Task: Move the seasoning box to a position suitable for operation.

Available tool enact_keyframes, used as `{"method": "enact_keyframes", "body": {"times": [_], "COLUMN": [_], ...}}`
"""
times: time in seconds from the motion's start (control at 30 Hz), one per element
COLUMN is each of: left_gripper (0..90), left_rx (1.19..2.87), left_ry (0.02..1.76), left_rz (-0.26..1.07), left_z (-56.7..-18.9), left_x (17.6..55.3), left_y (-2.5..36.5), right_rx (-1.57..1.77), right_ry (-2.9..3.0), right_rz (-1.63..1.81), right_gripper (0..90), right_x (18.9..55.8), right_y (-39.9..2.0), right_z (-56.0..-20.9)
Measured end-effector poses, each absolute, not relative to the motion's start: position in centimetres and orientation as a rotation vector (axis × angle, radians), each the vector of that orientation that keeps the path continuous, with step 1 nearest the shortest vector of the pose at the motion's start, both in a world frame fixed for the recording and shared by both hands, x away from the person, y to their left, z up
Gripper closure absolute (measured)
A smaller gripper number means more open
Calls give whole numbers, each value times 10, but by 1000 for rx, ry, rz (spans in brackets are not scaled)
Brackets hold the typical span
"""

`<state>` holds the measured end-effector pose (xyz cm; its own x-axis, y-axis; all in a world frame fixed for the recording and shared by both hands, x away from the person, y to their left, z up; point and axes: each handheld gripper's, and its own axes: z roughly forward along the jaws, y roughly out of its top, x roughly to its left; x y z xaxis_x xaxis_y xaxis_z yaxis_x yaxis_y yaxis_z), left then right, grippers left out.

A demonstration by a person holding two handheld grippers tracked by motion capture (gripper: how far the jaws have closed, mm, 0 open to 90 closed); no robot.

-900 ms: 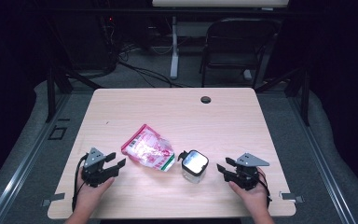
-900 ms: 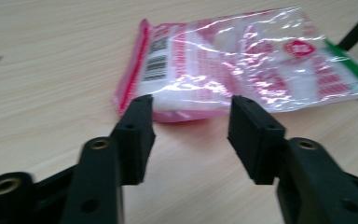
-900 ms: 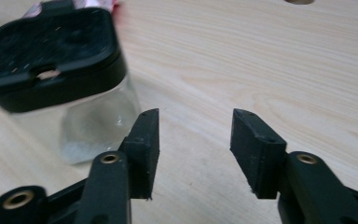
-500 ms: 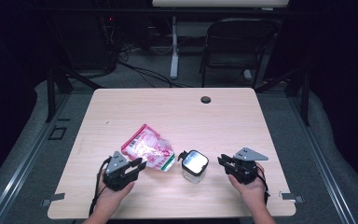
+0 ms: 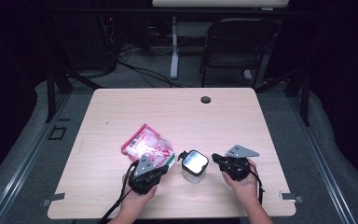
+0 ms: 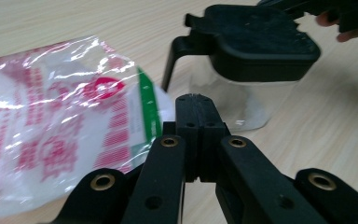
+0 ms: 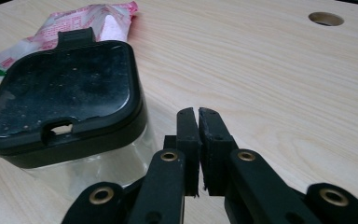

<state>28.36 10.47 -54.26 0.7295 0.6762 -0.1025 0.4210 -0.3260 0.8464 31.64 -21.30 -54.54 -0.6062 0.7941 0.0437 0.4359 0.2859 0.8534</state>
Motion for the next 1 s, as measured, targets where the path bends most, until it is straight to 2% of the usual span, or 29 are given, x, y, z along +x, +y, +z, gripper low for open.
{"method": "enact_keyframes", "body": {"times": [0.4,1.0], "left_gripper": [900,900], "left_rx": [2033,2025], "left_ry": [842,893], "left_rz": [331,354], "left_z": [-549,-553], "left_x": [287,298], "left_y": [64,60], "right_rx": [1089,1022], "right_ry": [2191,2283], "right_rz": [1276,1261], "right_gripper": [874,878], "right_x": [318,301], "right_y": [-203,-204], "right_z": [-548,-548]}}
